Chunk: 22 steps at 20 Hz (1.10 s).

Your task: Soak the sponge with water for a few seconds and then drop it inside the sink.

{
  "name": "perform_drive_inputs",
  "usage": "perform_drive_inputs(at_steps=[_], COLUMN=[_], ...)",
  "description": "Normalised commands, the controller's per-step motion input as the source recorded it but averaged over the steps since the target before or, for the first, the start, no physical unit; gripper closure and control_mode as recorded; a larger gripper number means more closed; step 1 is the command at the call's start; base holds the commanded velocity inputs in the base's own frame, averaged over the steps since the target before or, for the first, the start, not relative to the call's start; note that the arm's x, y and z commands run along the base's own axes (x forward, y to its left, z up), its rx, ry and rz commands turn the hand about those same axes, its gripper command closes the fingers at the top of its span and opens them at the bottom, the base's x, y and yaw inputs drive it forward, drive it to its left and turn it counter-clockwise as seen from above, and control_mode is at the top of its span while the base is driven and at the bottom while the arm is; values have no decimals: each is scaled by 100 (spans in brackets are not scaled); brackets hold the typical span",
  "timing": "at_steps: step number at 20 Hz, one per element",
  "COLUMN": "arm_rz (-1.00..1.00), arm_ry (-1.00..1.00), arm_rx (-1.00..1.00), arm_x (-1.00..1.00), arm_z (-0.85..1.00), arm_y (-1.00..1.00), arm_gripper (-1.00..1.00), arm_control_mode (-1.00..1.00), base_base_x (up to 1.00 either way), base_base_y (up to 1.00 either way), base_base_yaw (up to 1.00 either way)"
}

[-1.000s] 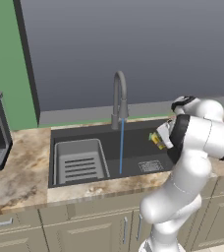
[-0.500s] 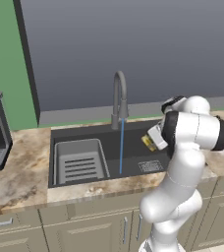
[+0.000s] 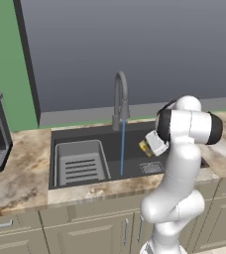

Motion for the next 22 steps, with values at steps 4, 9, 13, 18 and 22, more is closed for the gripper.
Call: perform_drive_inputs(at_steps=[4,9,13,18,22], arm_rz=[0,0,0,0,0], arm_ry=[-3,0,0,0,0], arm_rx=[0,0,0,0,0], arm_x=[41,45,41,22,6], arm_z=[-36,-17,-8,-12,-11], arm_y=[3,5,5,15,28], arm_gripper=[100,100,100,100,100], arm_control_mode=[-100,-100,-100,-100,-100], base_base_x=[0,0,0,0,0], base_base_y=[0,0,0,0,0], base_base_yaw=[0,0,0,0,0])
